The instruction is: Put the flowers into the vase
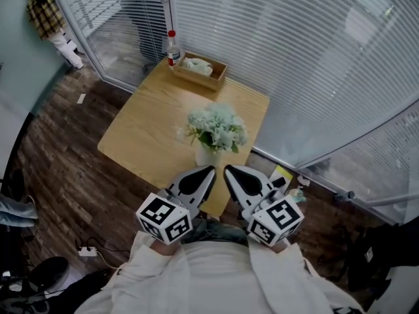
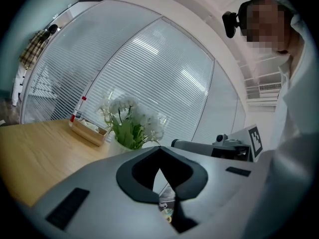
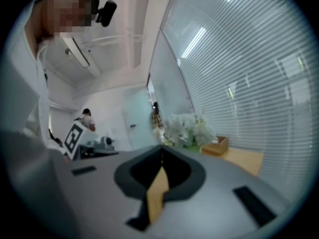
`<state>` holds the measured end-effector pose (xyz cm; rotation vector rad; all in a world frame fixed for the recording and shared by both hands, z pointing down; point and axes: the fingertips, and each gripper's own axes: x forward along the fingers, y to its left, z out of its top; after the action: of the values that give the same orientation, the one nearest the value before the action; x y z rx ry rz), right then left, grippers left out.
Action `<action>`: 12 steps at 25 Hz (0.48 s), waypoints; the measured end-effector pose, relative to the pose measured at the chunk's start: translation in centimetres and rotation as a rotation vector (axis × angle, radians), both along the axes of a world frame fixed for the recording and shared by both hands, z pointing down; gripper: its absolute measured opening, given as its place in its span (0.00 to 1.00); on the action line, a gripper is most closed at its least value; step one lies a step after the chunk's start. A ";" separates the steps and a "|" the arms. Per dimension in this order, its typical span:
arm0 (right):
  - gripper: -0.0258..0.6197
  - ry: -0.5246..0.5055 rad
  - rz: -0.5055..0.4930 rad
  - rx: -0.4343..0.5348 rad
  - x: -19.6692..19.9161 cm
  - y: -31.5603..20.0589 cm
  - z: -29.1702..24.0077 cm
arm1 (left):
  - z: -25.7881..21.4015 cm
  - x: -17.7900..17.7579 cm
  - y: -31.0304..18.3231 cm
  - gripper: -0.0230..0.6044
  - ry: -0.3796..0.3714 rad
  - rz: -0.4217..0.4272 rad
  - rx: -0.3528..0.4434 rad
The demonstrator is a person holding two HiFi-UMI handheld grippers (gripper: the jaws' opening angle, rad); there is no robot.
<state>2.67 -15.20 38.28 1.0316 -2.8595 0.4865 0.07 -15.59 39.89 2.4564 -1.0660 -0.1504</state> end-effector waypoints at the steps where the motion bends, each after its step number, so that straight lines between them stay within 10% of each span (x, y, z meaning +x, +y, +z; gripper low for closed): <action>1: 0.06 0.006 0.001 -0.002 0.0 0.0 0.1 | 0.0 0.0 0.0 0.05 -0.002 -0.001 0.000; 12: 0.06 0.044 0.000 0.005 -0.4 0.1 0.4 | 0.2 -0.5 -0.3 0.05 0.001 -0.013 -0.007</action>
<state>2.24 -15.11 38.67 1.0298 -2.8235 0.4509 -0.47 -15.85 40.06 2.4438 -1.0802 -0.1520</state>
